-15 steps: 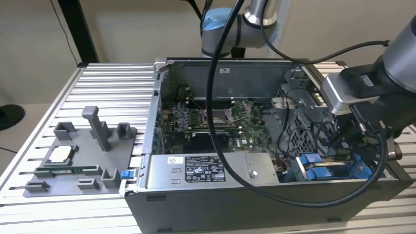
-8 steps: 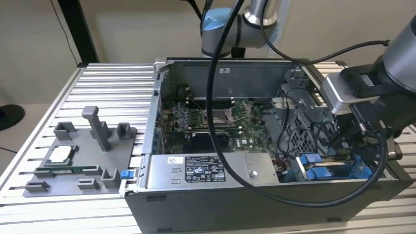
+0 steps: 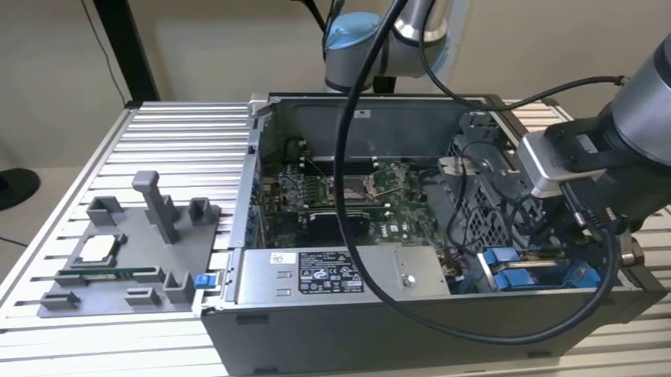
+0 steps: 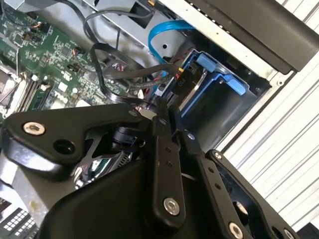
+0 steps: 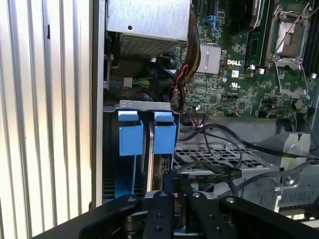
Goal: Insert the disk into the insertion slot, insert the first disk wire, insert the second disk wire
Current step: 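Insert the second disk wire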
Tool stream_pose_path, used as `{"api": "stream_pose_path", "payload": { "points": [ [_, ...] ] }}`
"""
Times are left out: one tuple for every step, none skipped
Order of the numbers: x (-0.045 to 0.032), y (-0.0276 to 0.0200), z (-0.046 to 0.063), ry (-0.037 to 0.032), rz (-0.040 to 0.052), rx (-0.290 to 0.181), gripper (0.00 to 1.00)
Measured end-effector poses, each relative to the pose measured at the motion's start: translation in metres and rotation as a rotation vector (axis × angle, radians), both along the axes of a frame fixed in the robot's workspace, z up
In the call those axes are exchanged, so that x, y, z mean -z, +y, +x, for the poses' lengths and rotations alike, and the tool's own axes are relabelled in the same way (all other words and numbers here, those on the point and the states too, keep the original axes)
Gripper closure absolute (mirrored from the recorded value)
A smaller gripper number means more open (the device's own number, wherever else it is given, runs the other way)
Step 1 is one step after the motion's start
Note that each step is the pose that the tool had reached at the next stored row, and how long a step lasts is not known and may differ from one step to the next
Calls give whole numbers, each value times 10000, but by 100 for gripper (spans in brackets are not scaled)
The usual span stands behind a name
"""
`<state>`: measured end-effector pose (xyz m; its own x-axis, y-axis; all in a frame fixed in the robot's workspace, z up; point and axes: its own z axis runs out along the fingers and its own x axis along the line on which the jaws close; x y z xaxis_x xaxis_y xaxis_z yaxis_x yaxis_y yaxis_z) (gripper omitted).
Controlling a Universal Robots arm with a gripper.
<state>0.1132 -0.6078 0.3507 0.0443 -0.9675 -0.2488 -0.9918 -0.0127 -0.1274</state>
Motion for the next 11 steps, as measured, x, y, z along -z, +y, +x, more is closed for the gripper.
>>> {"api": "stream_pose_path", "payload": {
  "points": [
    [8,0,2,-33,0,-9,100],
    [16,-1,5,-67,-1,-17,100],
    [25,-2,7,-105,1,-25,100],
    [33,-3,9,-140,0,-32,100],
    [41,-3,12,-175,0,-39,100],
    [49,-5,14,-209,0,-45,100],
    [57,-6,17,-238,0,-50,100],
    [63,-9,20,-258,-1,-52,100],
    [68,-10,23,-274,-1,-54,100],
    [72,-11,24,-287,-1,-55,100],
    [73,-11,25,-292,0,-55,100]
  ]
}}
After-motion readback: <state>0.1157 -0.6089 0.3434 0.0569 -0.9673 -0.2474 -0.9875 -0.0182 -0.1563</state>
